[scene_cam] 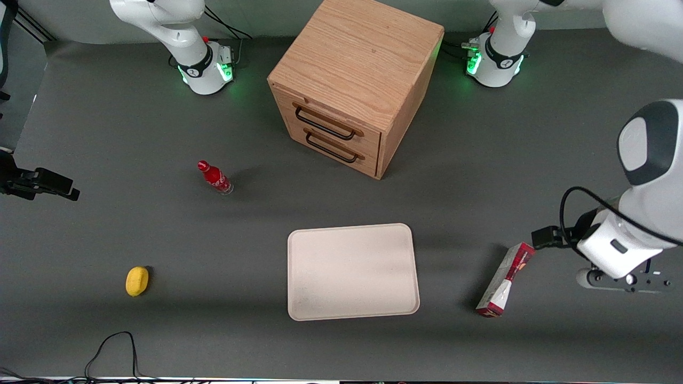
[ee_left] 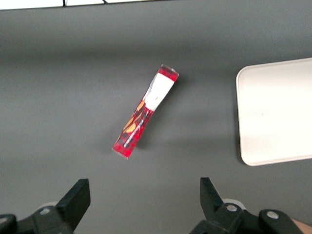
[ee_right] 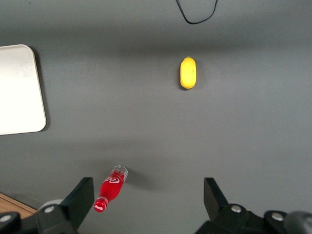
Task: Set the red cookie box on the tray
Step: 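Move the open left gripper down over the red cookie box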
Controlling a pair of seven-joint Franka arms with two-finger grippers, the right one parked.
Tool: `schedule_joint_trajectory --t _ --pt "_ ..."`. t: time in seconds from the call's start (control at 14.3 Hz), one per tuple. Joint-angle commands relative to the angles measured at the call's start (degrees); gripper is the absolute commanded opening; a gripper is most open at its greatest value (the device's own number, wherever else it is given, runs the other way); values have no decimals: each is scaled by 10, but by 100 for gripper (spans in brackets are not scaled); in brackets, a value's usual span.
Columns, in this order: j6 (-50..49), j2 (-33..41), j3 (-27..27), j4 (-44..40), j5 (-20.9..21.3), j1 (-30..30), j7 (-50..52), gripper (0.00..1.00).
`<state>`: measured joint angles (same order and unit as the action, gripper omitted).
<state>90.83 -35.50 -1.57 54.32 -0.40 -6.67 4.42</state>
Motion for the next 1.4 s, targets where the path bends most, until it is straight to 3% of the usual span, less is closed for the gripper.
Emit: schedule_joint_trajectory --t 0.0,0.21,0.42,0.77,1.33 --pt "0 -23 9 -48 9 -11 2 100" --pt "-6 -26 8 -38 18 -11 -31 100" --pt "-4 -26 5 -25 58 -24 -176 100" --pt "-7 -20 3 -24 49 -17 -336 100" --pt "-5 0 5 24 12 -2 -343 100"
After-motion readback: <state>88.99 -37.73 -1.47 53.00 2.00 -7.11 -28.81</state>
